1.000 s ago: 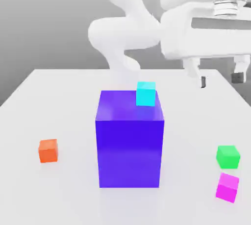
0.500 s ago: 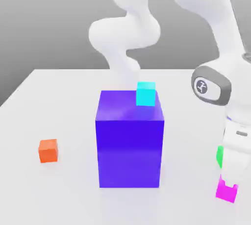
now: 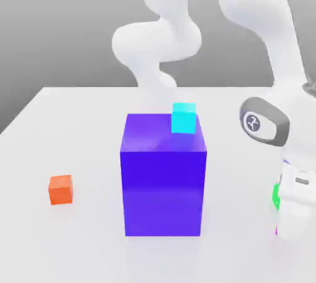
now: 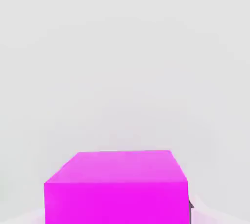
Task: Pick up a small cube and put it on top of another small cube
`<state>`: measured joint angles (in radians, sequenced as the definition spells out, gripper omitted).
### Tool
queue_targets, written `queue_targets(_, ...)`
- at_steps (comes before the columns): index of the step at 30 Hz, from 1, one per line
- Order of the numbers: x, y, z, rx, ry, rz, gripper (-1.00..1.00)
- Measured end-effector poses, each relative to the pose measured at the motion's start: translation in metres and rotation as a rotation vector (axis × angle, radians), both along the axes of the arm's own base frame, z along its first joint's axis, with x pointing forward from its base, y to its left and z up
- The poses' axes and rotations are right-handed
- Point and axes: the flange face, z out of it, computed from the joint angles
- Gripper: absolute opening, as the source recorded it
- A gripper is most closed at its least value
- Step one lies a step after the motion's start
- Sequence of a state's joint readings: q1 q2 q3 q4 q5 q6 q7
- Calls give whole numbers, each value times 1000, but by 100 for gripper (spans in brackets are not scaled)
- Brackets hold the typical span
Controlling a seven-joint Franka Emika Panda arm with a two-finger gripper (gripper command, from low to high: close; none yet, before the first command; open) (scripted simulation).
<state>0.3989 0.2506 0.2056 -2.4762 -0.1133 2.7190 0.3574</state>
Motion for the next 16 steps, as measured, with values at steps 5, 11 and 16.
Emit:
queue_targets(5, -79, 35, 37, 4, 2, 287, -100)
queue_targets(11, -107, 38, 6, -5, -3, 396, -100)
queue_targets(16, -108, 37, -13, -4, -3, 397, 100)
